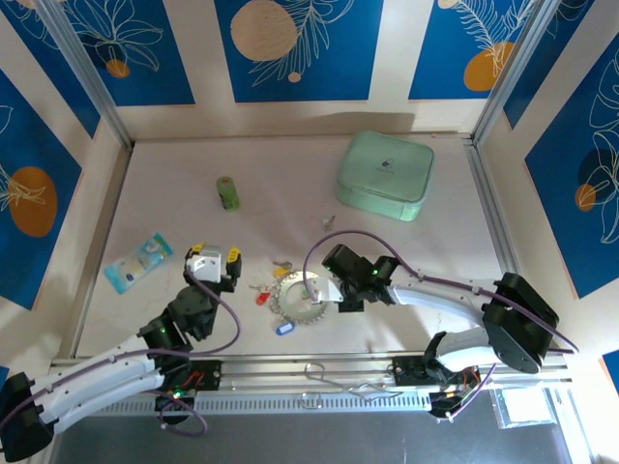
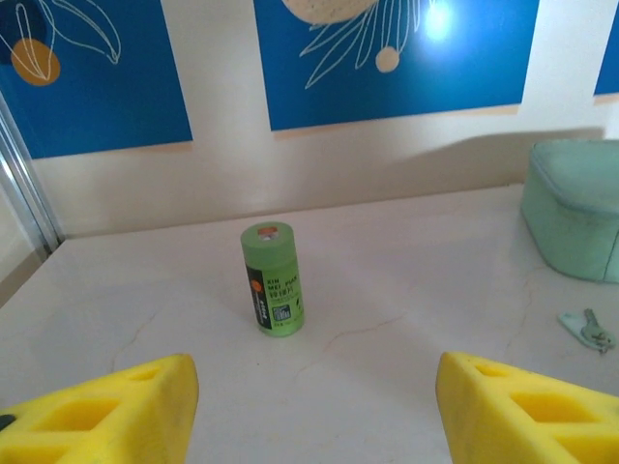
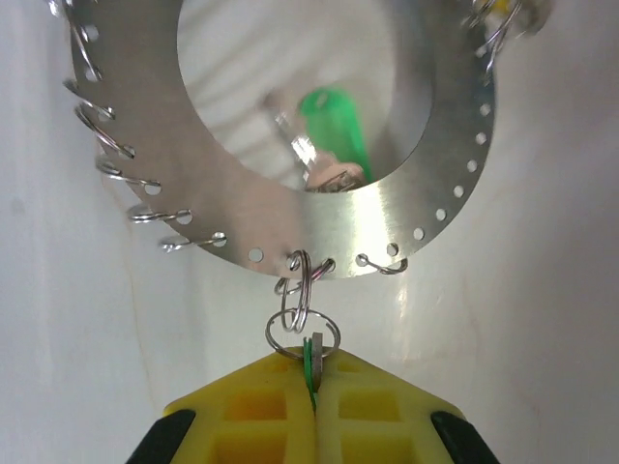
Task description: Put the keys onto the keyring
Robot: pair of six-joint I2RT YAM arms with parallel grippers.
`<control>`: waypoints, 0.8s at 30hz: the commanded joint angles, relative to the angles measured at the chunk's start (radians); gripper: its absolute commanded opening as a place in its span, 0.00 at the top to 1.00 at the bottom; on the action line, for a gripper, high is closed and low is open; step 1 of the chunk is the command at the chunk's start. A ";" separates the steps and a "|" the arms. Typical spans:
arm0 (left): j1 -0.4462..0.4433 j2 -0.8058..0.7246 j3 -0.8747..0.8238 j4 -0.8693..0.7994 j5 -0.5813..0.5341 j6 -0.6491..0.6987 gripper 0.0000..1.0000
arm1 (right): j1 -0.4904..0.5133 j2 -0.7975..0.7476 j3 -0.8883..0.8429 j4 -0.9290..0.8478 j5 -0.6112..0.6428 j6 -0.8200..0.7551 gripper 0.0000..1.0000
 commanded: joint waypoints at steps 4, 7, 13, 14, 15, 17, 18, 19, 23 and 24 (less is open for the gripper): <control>0.081 0.118 0.031 0.081 0.097 -0.066 0.33 | -0.014 0.054 -0.012 -0.073 0.094 -0.055 0.82; 0.107 0.163 0.040 0.093 0.124 -0.078 0.33 | -0.028 0.058 -0.019 -0.069 0.109 -0.056 0.69; 0.138 0.216 0.046 0.113 0.177 -0.087 0.33 | -0.113 -0.058 0.018 -0.054 0.006 0.060 0.62; 0.142 0.225 0.047 0.120 0.188 -0.087 0.33 | -0.135 -0.089 0.029 -0.043 -0.041 0.116 0.62; 0.145 0.235 0.048 0.124 0.198 -0.088 0.32 | -0.148 -0.121 0.037 -0.029 -0.089 0.182 0.62; 0.152 0.254 0.055 0.125 0.218 -0.093 0.32 | -0.154 -0.173 0.039 0.012 -0.168 0.323 0.61; 0.152 0.265 0.060 0.124 0.226 -0.096 0.32 | -0.154 -0.194 0.034 0.038 -0.203 0.409 0.61; 0.153 0.277 0.064 0.124 0.234 -0.099 0.32 | -0.151 -0.211 0.027 0.065 -0.228 0.492 0.62; 0.154 0.327 0.070 0.125 0.278 -0.134 0.31 | -0.118 -0.240 -0.008 0.135 -0.224 0.867 0.64; 0.155 0.336 0.071 0.125 0.289 -0.151 0.31 | -0.116 -0.234 -0.006 0.128 -0.214 0.937 0.65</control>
